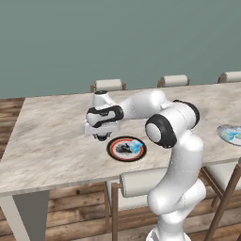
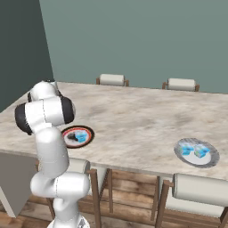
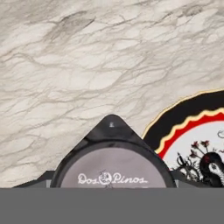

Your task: Place two yogurt containers on each plate.

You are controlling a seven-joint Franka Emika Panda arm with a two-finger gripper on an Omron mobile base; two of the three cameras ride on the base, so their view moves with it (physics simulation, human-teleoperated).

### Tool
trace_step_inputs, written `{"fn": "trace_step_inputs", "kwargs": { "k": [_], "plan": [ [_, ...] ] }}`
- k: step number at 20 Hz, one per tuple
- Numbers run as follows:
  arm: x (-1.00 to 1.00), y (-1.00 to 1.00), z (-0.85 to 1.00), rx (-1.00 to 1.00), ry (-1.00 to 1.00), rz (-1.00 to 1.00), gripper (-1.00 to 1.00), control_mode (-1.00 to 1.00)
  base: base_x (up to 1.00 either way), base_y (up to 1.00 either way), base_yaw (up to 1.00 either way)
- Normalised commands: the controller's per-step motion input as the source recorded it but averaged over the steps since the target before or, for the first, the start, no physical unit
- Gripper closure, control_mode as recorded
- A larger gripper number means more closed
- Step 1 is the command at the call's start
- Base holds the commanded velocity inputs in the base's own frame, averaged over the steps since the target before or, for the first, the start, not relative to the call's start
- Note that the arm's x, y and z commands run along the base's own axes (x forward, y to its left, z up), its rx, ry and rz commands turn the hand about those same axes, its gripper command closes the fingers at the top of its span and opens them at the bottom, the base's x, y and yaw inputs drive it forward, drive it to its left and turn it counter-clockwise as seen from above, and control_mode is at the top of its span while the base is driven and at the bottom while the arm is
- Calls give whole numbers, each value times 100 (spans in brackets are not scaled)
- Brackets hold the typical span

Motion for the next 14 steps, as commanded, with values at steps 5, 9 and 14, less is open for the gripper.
{"fn": "trace_step_inputs", "kwargs": {
  "k": [5, 9, 14],
  "plan": [
    [-69, -72, 10, 1, 0, 0, 100, -100, 0, 0, 0],
    [-70, -33, 0, 1, 0, 0, 100, -100, 0, 0, 0],
    [-11, -2, -5, 0, 0, 0, 100, -100, 0, 0, 0]
  ]
}}
